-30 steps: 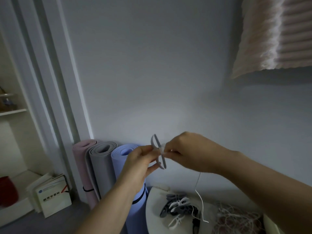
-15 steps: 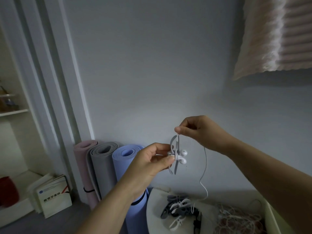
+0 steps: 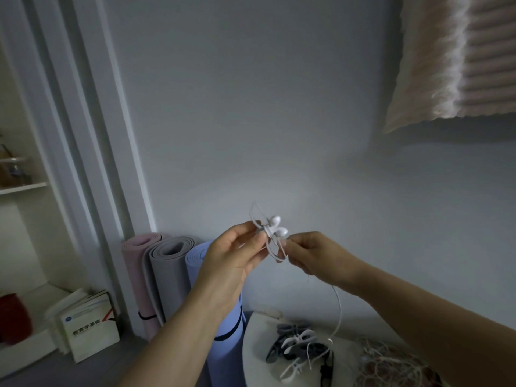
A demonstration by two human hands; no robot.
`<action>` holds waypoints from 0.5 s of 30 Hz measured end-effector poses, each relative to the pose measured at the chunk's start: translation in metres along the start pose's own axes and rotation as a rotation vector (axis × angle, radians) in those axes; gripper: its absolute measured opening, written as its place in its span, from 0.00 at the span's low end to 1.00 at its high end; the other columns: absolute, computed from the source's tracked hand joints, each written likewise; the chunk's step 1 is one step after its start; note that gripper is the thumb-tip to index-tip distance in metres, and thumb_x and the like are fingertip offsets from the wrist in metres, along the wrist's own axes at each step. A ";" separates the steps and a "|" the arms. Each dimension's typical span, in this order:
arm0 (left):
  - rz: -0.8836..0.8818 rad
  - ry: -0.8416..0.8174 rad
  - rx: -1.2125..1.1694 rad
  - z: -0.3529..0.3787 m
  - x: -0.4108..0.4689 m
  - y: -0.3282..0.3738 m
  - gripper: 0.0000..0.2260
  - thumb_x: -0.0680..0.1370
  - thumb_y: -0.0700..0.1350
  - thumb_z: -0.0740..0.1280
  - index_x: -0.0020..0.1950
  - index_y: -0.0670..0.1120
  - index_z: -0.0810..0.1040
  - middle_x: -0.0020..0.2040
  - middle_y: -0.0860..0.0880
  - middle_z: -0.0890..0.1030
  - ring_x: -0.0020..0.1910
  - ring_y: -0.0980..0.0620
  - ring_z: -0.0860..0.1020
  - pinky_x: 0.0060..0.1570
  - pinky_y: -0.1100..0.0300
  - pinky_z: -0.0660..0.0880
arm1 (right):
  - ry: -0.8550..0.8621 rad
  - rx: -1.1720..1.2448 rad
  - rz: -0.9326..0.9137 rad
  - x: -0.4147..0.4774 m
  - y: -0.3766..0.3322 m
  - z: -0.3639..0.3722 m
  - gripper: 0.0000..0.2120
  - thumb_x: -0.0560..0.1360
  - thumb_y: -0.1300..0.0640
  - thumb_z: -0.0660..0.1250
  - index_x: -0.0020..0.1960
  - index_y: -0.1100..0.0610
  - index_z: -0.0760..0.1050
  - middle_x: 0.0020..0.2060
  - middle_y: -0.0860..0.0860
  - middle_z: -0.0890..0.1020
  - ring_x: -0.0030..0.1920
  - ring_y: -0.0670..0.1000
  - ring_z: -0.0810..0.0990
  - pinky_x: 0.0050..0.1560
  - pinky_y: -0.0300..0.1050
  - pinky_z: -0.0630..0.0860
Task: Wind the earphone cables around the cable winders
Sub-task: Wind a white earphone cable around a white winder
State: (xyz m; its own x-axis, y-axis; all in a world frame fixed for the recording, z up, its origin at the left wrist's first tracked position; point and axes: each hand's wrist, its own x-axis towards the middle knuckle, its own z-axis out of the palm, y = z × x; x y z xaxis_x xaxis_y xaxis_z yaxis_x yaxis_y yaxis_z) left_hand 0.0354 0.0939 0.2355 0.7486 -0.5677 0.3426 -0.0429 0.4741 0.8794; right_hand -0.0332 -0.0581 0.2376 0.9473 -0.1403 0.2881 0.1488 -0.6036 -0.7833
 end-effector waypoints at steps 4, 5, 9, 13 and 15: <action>-0.099 0.113 -0.051 -0.007 0.006 -0.004 0.07 0.79 0.37 0.62 0.50 0.42 0.81 0.46 0.48 0.86 0.46 0.54 0.82 0.46 0.65 0.79 | -0.085 -0.053 -0.009 -0.002 -0.002 0.005 0.17 0.82 0.54 0.54 0.54 0.59 0.80 0.27 0.43 0.68 0.24 0.38 0.67 0.30 0.28 0.64; -0.136 0.145 -0.088 -0.008 0.007 -0.005 0.08 0.79 0.37 0.62 0.48 0.43 0.81 0.44 0.49 0.86 0.45 0.55 0.82 0.47 0.65 0.80 | -0.115 -0.060 0.001 -0.003 -0.003 0.006 0.16 0.82 0.55 0.54 0.56 0.61 0.79 0.28 0.43 0.68 0.25 0.38 0.67 0.31 0.28 0.64; -0.235 0.239 -0.184 -0.013 0.011 -0.012 0.06 0.78 0.36 0.64 0.45 0.42 0.80 0.42 0.47 0.83 0.43 0.53 0.80 0.44 0.62 0.81 | -0.183 -0.203 0.017 -0.005 -0.009 0.006 0.18 0.81 0.54 0.57 0.57 0.69 0.75 0.31 0.50 0.67 0.29 0.43 0.64 0.31 0.30 0.63; -0.231 0.238 -0.083 -0.013 0.009 -0.019 0.08 0.79 0.37 0.63 0.44 0.42 0.81 0.39 0.49 0.84 0.41 0.55 0.81 0.46 0.61 0.78 | -0.245 -0.307 0.093 -0.004 -0.013 0.000 0.19 0.80 0.52 0.59 0.55 0.69 0.76 0.35 0.56 0.71 0.36 0.50 0.68 0.39 0.40 0.66; -0.197 0.220 0.014 -0.015 0.010 -0.022 0.08 0.79 0.38 0.64 0.44 0.42 0.82 0.39 0.50 0.84 0.40 0.57 0.82 0.46 0.62 0.78 | -0.283 -0.327 0.136 -0.004 -0.018 -0.004 0.17 0.80 0.51 0.59 0.54 0.62 0.80 0.36 0.57 0.74 0.36 0.51 0.69 0.39 0.41 0.67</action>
State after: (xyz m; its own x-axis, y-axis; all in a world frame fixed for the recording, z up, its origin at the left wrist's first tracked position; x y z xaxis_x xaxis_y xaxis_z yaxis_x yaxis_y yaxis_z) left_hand 0.0535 0.0879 0.2147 0.8690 -0.4873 0.0859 0.1095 0.3586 0.9270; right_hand -0.0412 -0.0501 0.2527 0.9991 -0.0426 -0.0027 -0.0364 -0.8169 -0.5756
